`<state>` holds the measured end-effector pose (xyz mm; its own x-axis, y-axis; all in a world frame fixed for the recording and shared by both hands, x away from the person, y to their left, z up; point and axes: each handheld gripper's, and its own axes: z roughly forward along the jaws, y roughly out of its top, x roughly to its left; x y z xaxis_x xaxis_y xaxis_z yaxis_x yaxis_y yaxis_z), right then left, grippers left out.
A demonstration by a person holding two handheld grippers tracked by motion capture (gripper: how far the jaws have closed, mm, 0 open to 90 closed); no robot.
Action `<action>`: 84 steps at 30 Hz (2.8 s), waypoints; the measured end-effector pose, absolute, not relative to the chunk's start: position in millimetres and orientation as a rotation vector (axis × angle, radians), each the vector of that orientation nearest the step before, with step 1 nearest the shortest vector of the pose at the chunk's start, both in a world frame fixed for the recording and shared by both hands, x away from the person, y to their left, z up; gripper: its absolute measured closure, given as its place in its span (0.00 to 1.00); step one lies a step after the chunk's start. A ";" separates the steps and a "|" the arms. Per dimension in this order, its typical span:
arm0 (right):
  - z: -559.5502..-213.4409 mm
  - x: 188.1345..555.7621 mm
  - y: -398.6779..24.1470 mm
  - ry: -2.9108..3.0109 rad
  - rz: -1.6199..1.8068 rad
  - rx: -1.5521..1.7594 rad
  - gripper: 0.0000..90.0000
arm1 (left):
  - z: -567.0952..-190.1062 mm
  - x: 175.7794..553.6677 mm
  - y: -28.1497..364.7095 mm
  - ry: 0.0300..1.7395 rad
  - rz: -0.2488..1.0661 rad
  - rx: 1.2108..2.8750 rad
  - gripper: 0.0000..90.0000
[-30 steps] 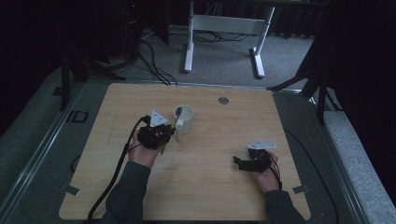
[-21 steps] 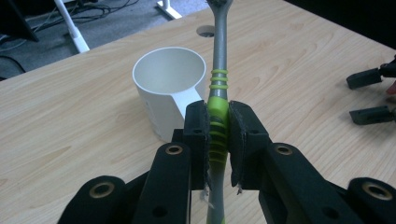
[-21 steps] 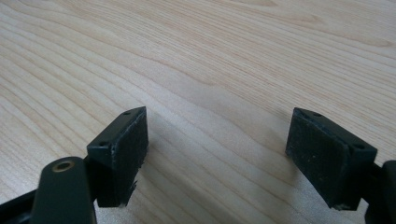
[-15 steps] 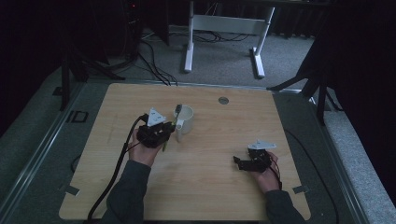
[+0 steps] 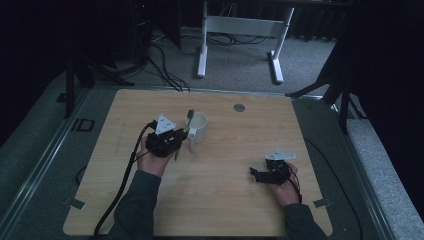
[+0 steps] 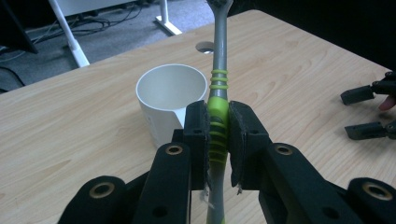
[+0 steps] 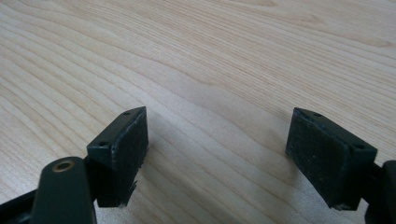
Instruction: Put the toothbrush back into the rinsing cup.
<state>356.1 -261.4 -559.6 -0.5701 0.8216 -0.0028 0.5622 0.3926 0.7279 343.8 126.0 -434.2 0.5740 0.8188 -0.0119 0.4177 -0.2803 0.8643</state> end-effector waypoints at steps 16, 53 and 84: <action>-559.6 356.1 -261.4 2.293 0.988 1.198 0.23 | -424.5 351.0 131.3 0.994 0.556 1.871 0.88; -559.6 356.1 -261.4 2.293 0.988 1.198 0.23 | -411.4 365.8 135.6 0.956 0.569 1.725 0.88; -559.7 356.1 -261.5 2.293 0.987 1.196 0.23 | -414.2 369.7 133.4 0.925 0.598 1.668 0.88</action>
